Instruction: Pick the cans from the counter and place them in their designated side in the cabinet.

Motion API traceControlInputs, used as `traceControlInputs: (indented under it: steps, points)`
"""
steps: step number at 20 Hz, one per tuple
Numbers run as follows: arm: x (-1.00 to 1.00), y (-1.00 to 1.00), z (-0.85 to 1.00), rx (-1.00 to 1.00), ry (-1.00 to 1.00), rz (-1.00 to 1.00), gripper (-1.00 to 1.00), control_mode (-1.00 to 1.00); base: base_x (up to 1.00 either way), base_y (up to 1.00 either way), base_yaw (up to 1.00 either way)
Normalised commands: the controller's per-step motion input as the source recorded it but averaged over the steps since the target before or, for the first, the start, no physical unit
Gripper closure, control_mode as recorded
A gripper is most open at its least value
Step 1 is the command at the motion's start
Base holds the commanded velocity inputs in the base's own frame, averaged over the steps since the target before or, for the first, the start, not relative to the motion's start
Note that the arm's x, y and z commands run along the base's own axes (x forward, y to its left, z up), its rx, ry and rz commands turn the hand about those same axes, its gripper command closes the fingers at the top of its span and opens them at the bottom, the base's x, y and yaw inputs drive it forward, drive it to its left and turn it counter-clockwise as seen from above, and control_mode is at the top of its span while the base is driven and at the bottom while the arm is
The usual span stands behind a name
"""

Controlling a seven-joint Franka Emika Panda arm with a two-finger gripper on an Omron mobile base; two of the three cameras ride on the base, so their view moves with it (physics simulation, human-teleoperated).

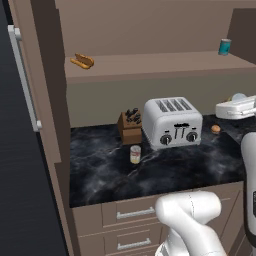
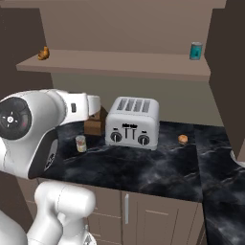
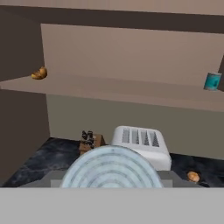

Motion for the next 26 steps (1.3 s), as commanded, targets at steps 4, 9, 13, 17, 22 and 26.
traceControlInputs:
  steps: [4, 9, 13, 17, 22, 26]
  points:
    - [0.0, -0.03, 0.1, 0.0, 0.0, 0.0, 1.0, -1.0, 0.0, 0.0, 0.0]
    - [0.0, -0.04, 0.07, 0.0, -0.01, 0.0, 1.0, -1.0, 0.0, 0.0, 0.0]
    - [0.0, -0.02, 0.01, 0.0, -0.01, 0.0, 1.0, -1.0, 0.0, 0.0, 0.0]
    - [0.0, -0.03, 0.01, 0.0, 0.0, 0.0, 1.0, -1.0, 0.0, 0.0, 0.0]
    - [0.0, -0.02, 0.06, -0.01, -0.03, 0.0, 1.0, -1.0, 0.0, 0.0, 0.0]
    - [0.0, -0.04, 0.13, -0.01, -0.04, 0.0, 1.0, -1.0, 0.0, 0.0, 0.0]
